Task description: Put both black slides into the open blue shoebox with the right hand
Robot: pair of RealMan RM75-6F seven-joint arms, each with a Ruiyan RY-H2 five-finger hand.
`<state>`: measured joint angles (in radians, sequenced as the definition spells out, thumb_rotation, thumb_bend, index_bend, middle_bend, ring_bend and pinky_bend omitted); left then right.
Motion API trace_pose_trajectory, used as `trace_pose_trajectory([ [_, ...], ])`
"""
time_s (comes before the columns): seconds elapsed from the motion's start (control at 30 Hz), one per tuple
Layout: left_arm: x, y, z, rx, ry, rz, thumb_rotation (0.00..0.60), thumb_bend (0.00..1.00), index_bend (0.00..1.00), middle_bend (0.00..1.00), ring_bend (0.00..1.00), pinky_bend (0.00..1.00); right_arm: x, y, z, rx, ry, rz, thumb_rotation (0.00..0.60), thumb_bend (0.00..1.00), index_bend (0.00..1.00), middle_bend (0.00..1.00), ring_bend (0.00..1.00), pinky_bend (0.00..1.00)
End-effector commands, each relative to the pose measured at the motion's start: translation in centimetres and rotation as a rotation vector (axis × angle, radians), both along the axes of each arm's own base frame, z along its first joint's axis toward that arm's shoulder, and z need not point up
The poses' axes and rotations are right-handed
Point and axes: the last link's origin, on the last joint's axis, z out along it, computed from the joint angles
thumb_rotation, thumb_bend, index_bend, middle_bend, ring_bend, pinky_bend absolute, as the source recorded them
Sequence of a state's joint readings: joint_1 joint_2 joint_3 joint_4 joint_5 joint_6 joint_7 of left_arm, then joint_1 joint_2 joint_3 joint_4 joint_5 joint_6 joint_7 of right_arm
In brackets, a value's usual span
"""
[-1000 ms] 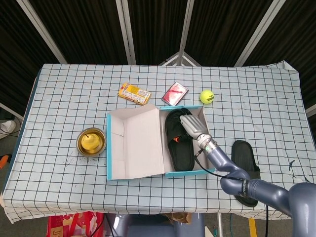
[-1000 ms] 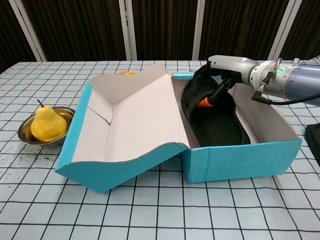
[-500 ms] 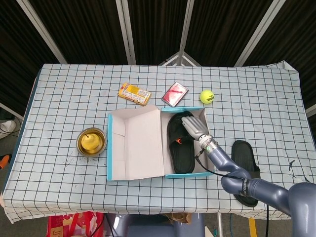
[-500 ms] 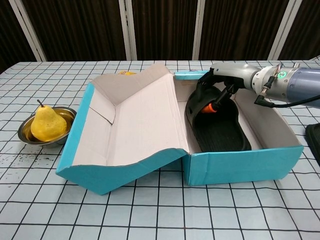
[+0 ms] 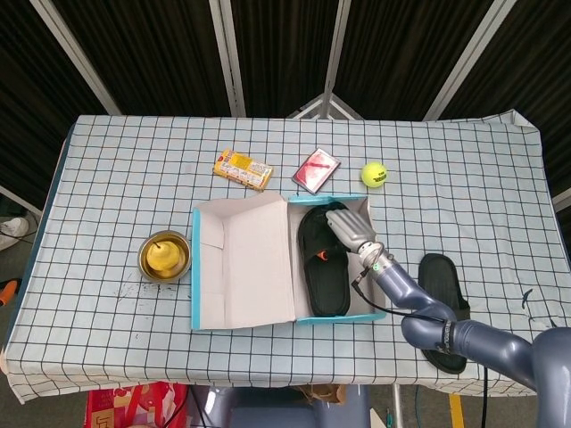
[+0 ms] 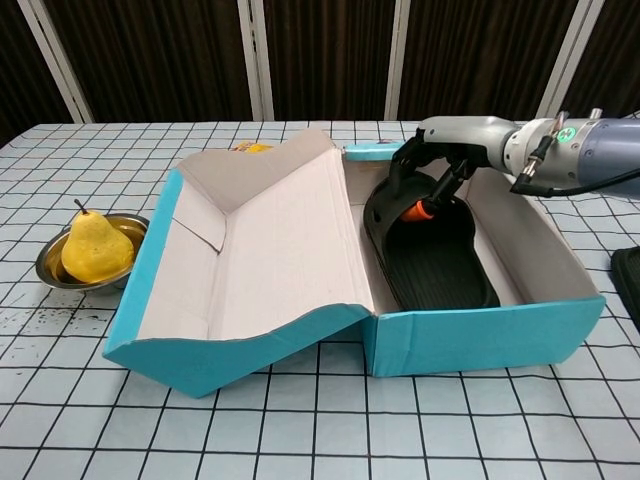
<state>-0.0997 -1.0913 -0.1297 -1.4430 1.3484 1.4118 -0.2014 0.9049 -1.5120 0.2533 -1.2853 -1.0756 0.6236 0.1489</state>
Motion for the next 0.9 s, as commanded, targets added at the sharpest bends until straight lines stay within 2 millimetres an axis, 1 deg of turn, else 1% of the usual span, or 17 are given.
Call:
trace_pose_trajectory([
  [0.03,0.0,0.0,0.1,0.002,-0.001,0.001,0.600,0.36,0.00,0.00,0.00,0.07,-0.2,0.0,0.1,0.054,0.068,-0.011,0.600,0.29,0.38,0.33,0.11,0.00],
  [0.17,0.0,0.0,0.0,-0.002,0.000,0.000,0.600,0.36,0.00,0.00,0.00,0.07,-0.4,0.0,0.3,0.100,0.144,-0.012,0.600,0.29,0.24,0.21,0.06,0.00],
  [0.27,0.0,0.1,0.0,-0.003,0.001,0.000,0.600,0.36,0.00,0.00,0.00,0.07,-0.3,-0.2,0.8,0.114,0.197,-0.004,0.600,0.29,0.18,0.16,0.04,0.00],
  [0.43,0.0,0.1,-0.1,-0.006,0.001,-0.001,0.600,0.36,0.00,0.00,0.00,0.07,0.9,-0.8,2.2,0.065,0.200,-0.012,0.600,0.29,0.18,0.14,0.04,0.00],
  [0.6,0.1,0.1,-0.2,-0.007,0.002,-0.004,0.600,0.36,0.00,0.00,0.00,0.07,2.4,-1.6,3.2,0.000,0.133,-0.072,0.600,0.29,0.18,0.14,0.04,0.00],
  [0.77,0.1,0.1,-0.2,-0.010,0.003,-0.003,0.600,0.36,0.00,0.00,0.00,0.07,2.7,-2.1,3.4,-0.055,0.081,-0.136,0.600,0.29,0.18,0.14,0.04,0.00],
  [0.9,0.1,0.2,-0.3,-0.013,0.003,-0.003,0.600,0.36,0.00,0.00,0.00,0.07,2.5,-2.4,3.6,-0.090,0.072,-0.172,0.600,0.28,0.18,0.12,0.03,0.00],
])
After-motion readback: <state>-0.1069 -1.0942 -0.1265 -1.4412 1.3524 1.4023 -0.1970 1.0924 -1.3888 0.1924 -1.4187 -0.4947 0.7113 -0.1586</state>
